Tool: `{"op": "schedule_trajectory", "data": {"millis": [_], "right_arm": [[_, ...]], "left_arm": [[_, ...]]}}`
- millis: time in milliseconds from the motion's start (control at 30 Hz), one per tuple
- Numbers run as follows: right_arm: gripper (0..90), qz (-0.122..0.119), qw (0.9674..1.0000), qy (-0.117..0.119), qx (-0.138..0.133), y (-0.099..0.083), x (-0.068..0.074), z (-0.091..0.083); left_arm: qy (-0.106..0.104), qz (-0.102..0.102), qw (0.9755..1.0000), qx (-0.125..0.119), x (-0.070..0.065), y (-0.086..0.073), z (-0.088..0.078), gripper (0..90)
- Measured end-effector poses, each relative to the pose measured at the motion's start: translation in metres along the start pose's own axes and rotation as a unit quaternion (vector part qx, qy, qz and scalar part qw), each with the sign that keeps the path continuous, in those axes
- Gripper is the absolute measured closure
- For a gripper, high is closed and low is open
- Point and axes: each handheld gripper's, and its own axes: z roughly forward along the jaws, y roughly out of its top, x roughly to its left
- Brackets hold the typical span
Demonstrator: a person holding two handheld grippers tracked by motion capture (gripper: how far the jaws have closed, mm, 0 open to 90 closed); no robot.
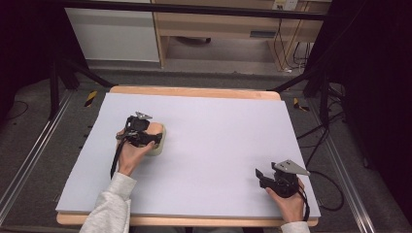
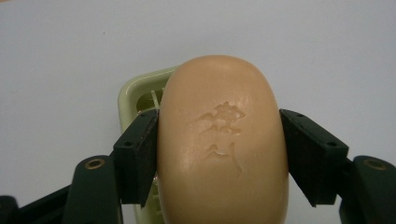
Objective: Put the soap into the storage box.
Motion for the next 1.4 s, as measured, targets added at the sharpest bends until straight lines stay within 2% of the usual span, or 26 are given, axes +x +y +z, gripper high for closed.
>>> {"op": "schedule_trajectory", "data": {"millis": [1033, 1400], "right_arm": [[31.9, 0.000, 1.0000, 0.001, 0.000, 0.000, 0.000, 0.000], [31.9, -0.001, 1.0000, 0.000, 0.000, 0.000, 0.000, 0.000]], "left_arm": [[0.005, -0.007, 0.9997, 0.024, 0.006, -0.007, 0.017, 31.9], [0.005, -0.012, 0.9996, 0.024, 0.007, -0.008, 0.020, 31.8]]}}
